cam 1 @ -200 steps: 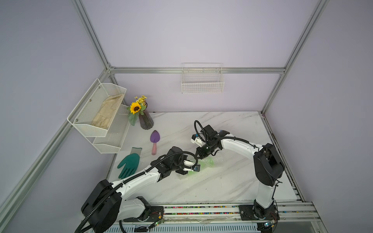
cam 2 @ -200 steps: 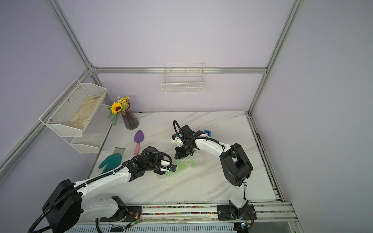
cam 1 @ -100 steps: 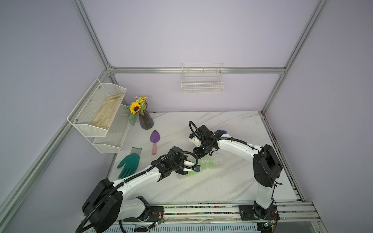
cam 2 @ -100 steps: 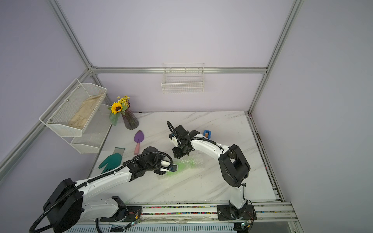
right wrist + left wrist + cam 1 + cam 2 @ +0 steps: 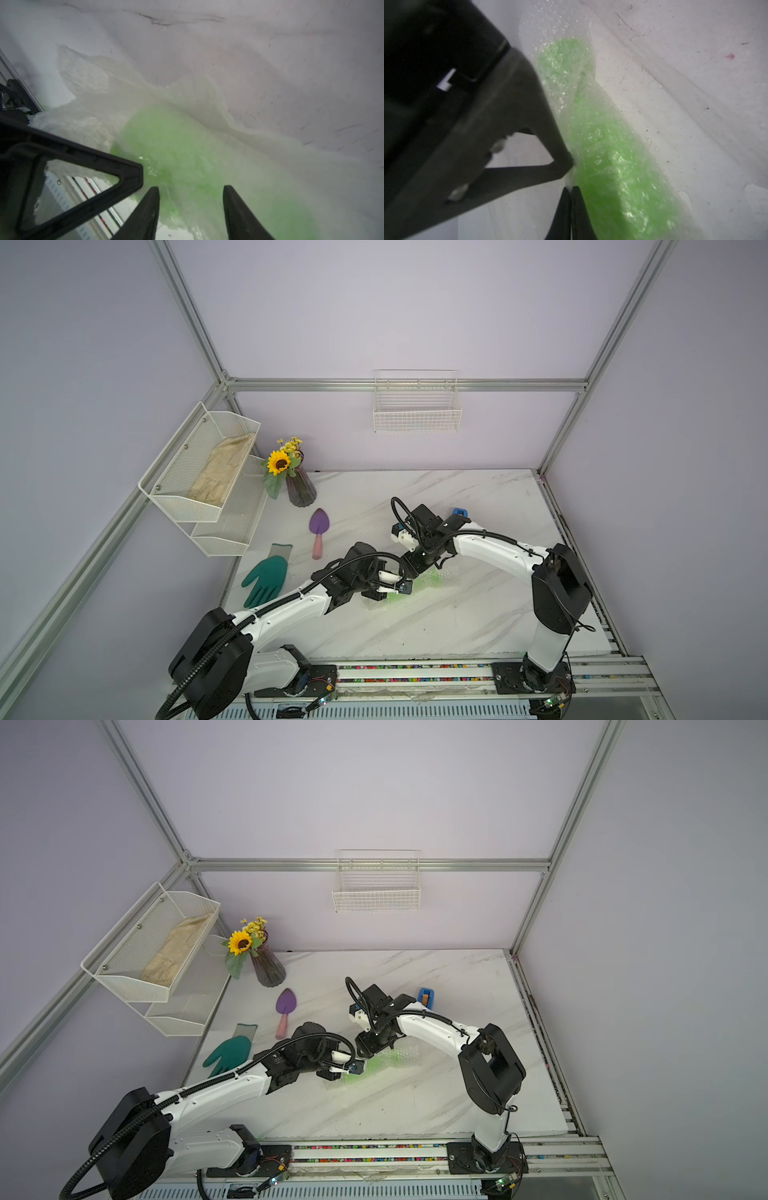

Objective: Wrap wine glasses in bubble wrap
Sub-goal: Stick the tape on the bubble wrap.

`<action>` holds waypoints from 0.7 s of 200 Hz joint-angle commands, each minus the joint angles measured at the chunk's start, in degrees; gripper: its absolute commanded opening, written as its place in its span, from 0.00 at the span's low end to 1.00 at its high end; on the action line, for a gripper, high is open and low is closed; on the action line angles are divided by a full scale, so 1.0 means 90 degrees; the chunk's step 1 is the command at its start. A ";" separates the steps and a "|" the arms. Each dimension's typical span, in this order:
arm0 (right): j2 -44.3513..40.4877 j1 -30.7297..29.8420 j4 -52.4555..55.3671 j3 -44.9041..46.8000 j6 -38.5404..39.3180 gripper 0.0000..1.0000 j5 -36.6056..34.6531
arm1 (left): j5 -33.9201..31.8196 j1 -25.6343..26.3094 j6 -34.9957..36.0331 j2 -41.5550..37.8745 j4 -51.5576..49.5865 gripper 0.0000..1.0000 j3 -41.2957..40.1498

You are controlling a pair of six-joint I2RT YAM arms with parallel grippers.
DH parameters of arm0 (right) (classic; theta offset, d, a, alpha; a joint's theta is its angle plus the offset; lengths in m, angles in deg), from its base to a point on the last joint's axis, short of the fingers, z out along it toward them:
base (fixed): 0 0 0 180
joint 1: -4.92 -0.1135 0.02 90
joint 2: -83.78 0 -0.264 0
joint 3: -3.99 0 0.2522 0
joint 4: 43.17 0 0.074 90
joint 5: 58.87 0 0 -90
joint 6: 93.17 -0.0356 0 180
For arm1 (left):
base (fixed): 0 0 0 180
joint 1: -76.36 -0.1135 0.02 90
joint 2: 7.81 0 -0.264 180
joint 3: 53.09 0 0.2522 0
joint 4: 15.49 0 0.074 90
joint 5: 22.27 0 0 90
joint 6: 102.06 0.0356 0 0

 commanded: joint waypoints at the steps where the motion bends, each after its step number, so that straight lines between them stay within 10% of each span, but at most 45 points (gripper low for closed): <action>1: 0.0056 -0.0079 0.0011 0.0225 -0.0008 0.59 -0.0503 | 0.0085 -0.0035 0.0070 -0.0083 0.0073 0.00 0.0004; 79: -0.0299 0.0088 0.0278 -0.0727 -0.0175 0.65 -0.0915 | 0.0066 -0.0020 0.0133 -0.0218 0.0033 0.00 0.0005; 140: 0.1114 0.0422 0.0658 -0.2417 0.0491 0.85 -0.0019 | -0.0044 -0.0014 0.0389 -0.0225 -0.0085 0.00 -0.0021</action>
